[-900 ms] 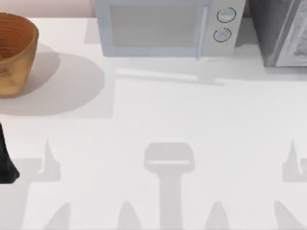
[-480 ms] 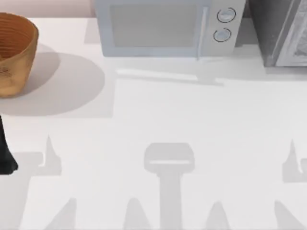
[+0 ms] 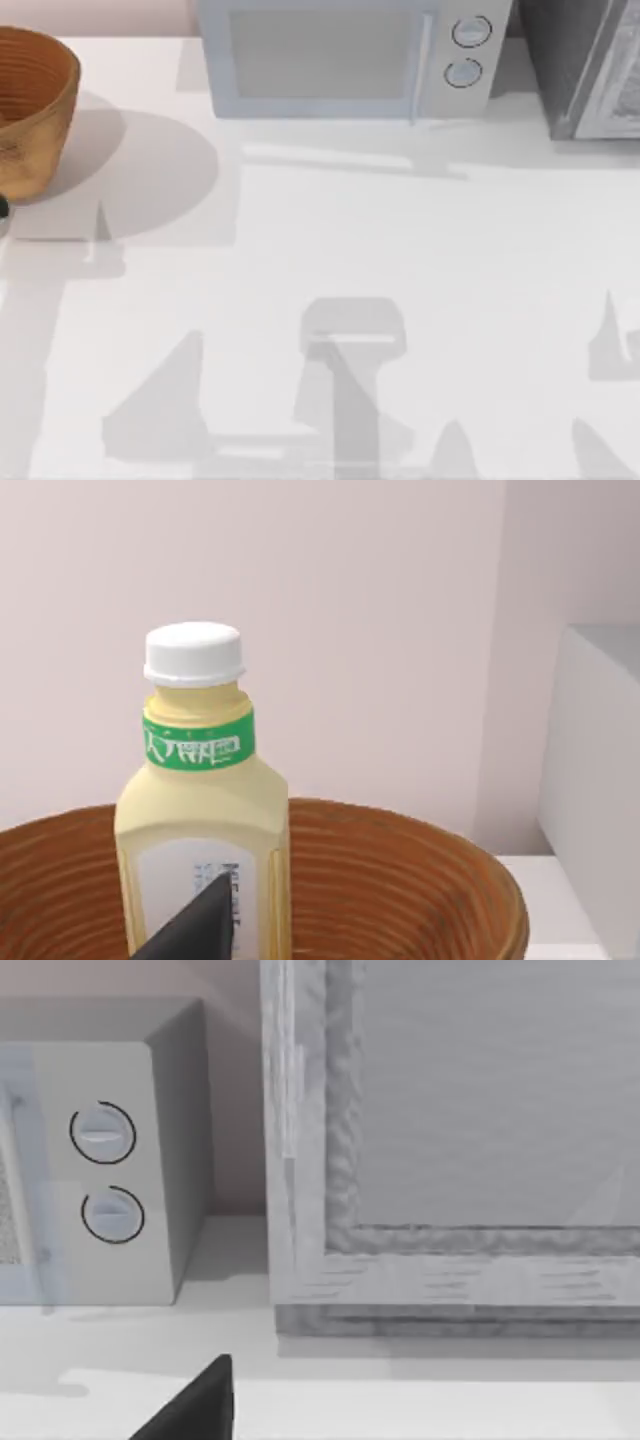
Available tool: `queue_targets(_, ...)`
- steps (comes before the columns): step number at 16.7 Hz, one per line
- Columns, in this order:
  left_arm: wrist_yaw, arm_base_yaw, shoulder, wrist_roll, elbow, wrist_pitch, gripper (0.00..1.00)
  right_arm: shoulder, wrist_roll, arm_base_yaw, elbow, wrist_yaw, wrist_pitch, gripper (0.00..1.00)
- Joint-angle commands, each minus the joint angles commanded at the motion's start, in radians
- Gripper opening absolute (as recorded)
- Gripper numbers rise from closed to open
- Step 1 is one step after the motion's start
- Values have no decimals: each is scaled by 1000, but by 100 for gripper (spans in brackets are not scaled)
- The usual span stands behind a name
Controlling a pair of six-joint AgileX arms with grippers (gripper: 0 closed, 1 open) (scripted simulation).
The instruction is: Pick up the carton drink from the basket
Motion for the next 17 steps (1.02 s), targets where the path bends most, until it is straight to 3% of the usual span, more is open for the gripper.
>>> queue_targets(10, 142, 133, 910, 4, 325, 570, 100, 0, 0, 0, 0, 0, 0, 100)
queue_targets(17, 180, 162, 1125, 4, 396, 701, 100, 0, 0, 0, 0, 0, 0, 100)
